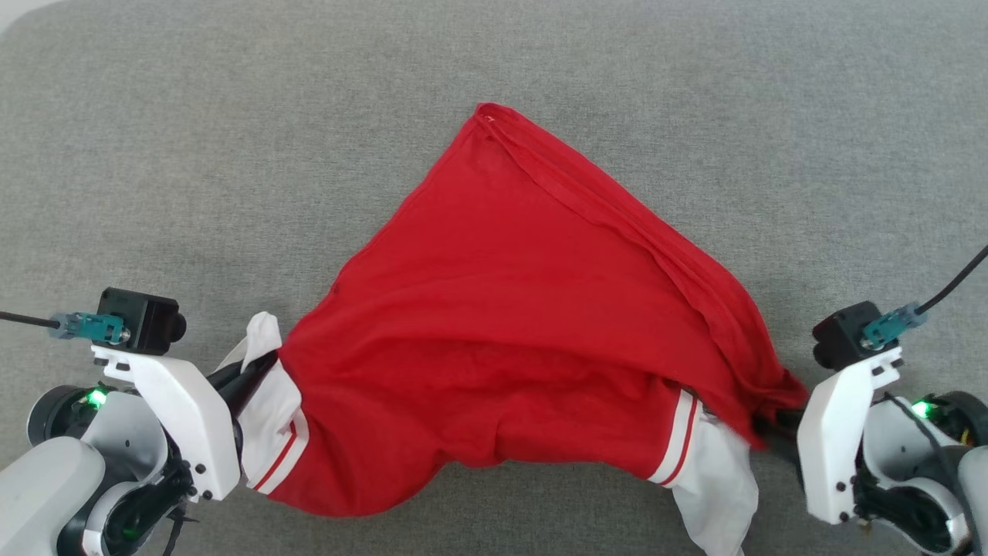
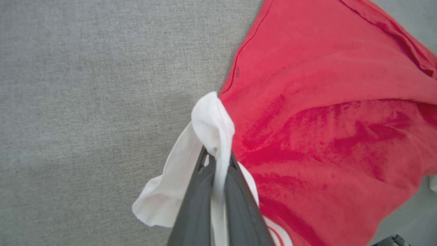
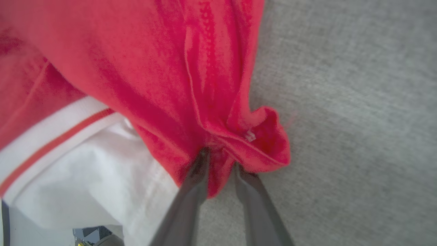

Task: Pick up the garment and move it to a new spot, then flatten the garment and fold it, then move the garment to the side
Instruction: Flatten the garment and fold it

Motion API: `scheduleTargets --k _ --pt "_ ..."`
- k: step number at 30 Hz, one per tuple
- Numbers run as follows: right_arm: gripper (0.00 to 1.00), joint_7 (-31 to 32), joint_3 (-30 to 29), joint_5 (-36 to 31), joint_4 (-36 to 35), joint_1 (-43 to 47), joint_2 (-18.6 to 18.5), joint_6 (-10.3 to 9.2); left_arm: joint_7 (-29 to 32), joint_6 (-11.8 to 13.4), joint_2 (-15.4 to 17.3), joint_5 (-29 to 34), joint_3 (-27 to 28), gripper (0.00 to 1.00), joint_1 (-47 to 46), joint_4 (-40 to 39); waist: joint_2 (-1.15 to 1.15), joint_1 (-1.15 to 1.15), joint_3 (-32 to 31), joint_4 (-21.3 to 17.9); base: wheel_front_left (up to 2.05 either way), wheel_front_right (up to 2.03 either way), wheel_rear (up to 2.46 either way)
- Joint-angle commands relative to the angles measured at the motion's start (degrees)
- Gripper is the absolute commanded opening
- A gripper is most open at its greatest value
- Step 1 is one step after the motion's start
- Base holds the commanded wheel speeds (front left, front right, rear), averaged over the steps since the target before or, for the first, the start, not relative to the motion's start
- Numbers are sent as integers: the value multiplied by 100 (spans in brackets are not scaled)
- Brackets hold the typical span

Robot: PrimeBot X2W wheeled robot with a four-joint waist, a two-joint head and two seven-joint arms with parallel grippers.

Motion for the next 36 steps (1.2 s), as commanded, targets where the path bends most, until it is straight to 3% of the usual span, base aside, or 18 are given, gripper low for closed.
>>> scheduleTargets --k 1,5,13,18,25,36 --pt "100 -23 109 -57 279 201 136 -2 -38 -28 -17 21 -5 0 47 30 0 0 -13 22 0 0 0" --pt "100 -95 -115 -81 49 190 161 -16 -54 -63 -54 6 -21 0 68 69 0 0 -76 71 0 0 0" --pt "100 -31 -970 -293 -1384 -70 399 -1 -80 -111 -123 14 -71 0 89 26 0 0 -231 272 0 0 0" --pt "100 -301 -924 -524 -1471 -688 635 -1 -21 -172 -244 99 -159 0 -33 25 0 0 -255 486 0 0 0" --pt "100 -834 -403 -674 -573 -1731 765 -1 78 -329 -487 219 -314 0 -268 131 0 0 -241 817 0 0 0" --pt "100 -1604 873 -609 2161 -3668 396 -1 214 -728 -1145 473 -644 0 -777 479 0 0 -35 1610 0 0 0"
